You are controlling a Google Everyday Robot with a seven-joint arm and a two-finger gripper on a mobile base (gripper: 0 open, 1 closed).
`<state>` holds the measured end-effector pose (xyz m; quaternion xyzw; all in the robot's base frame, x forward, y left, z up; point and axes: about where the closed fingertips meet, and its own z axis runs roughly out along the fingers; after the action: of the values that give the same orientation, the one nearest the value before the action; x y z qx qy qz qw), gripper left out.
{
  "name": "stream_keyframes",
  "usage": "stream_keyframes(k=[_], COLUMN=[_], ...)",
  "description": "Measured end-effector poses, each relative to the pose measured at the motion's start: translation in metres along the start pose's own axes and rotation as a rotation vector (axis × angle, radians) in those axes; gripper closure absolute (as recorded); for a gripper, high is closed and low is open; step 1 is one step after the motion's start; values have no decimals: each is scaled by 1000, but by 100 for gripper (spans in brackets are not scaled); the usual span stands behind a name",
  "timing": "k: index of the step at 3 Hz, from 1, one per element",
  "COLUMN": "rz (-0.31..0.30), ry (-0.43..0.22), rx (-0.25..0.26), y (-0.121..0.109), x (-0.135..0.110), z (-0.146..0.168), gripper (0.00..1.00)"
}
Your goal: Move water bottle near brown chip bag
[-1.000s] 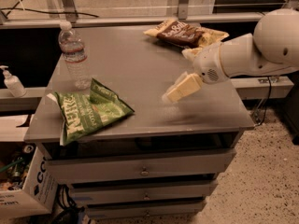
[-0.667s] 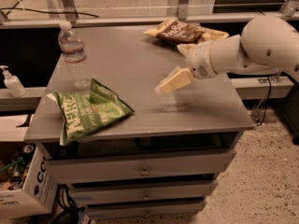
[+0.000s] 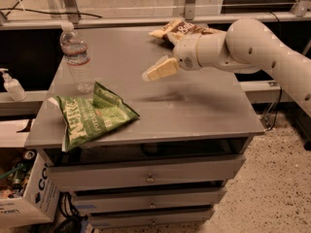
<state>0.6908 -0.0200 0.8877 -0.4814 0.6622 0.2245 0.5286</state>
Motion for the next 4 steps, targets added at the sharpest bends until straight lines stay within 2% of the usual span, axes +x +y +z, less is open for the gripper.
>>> stream_keyframes(k=[1,2,3,4], rz=[29,56,84,104], ry=[-112,-201,-255,-285], rx=[-2,-36,-87,-126], y=[6,30,64,93], x=[-25,-49,-65,-77], z=[30,57,74,77], gripper=[0,0,0,0])
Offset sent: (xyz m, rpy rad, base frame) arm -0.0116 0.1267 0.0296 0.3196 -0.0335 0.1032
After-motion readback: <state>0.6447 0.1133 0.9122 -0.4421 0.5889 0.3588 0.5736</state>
